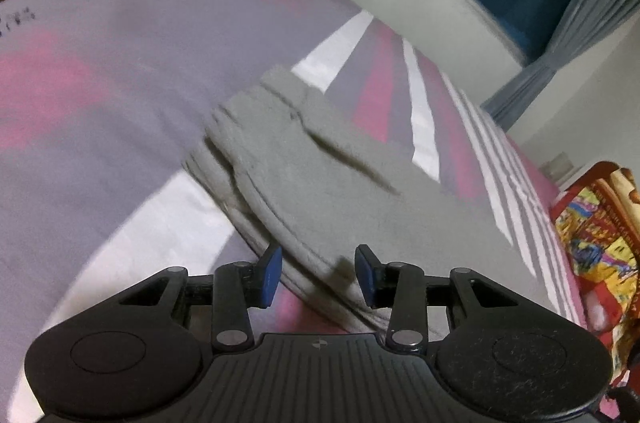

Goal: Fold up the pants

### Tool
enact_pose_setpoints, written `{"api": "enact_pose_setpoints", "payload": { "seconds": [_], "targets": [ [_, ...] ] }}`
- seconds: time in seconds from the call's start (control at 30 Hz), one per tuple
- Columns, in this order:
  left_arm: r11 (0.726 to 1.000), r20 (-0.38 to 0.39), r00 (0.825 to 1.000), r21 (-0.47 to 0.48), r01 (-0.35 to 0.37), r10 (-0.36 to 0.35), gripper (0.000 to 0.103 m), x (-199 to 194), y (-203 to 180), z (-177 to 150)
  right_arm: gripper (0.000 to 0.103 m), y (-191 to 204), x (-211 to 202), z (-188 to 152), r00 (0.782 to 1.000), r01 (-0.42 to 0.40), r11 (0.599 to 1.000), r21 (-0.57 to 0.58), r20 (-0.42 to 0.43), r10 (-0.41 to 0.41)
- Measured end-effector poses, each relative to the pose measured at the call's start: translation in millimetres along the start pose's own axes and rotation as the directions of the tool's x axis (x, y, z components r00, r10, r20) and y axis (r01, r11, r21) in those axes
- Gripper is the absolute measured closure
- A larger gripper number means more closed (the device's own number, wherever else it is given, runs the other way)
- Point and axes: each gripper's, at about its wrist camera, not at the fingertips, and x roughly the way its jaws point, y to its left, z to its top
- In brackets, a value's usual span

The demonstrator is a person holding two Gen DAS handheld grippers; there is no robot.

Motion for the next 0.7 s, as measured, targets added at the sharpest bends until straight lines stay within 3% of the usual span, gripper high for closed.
{"api": "enact_pose_setpoints", "payload": {
  "seconds": [0.1,0.13,0.17,0.2,0.27,0.3,0.5,0.63,0.7],
  "targets": [
    [0.999,-0.038,0.998,-0.014,-0.053,0.052,0.061,14.7,-0.4,-5.5,0.065,-43.5,-14.5,41.1,0.991,0.07,0.993,0.099,0.105,-0.08],
    [0.997,-0.048,0.997,-0.036,-0.065,0.063,0.06,18.1,2.2,-7.0,0.08,-59.2,-12.3,51.6,0.986,0.131,0.983,0.126,0.088,-0.143],
    [0.996,-0.046,0.997,-0.062,-0.064,0.062,0.059,18.3,4.6,-7.8,0.095,-74.3,-11.2,58.2,0.988,0.125,0.974,0.187,0.064,-0.139],
    [0.995,-0.045,0.997,-0.08,-0.063,0.06,0.058,17.4,6.0,-8.1,0.093,-81.2,-16.1,62.1,0.99,0.101,0.967,0.232,0.074,-0.121],
    [0.995,-0.046,0.997,-0.077,-0.068,0.064,0.058,16.7,6.2,-7.7,0.052,-76.8,-37.8,63.3,0.977,0.074,0.977,0.201,0.182,-0.111],
    [0.995,-0.047,0.996,-0.064,-0.073,0.07,0.058,17.0,5.4,-7.4,0.047,-76.5,-48.4,63.1,0.967,0.089,0.978,0.187,0.22,-0.13],
    [0.994,-0.049,0.994,-0.049,-0.098,0.096,0.053,20.3,0.8,-6.1,0.049,-107.7,-55.9,70.9,0.973,0.08,0.964,0.252,0.19,-0.131],
    [0.993,-0.055,0.993,-0.041,-0.108,0.106,0.051,23.9,-0.9,-6.8,0.049,-88.3,-28.1,79.4,0.976,0.124,0.976,0.181,0.157,-0.153],
    [0.993,-0.054,0.993,-0.036,-0.11,0.108,0.051,23.8,-1.2,-6.9,0.064,-67.9,-15.8,88.6,0.972,0.18,0.979,0.096,0.136,-0.192]
  ]
}}
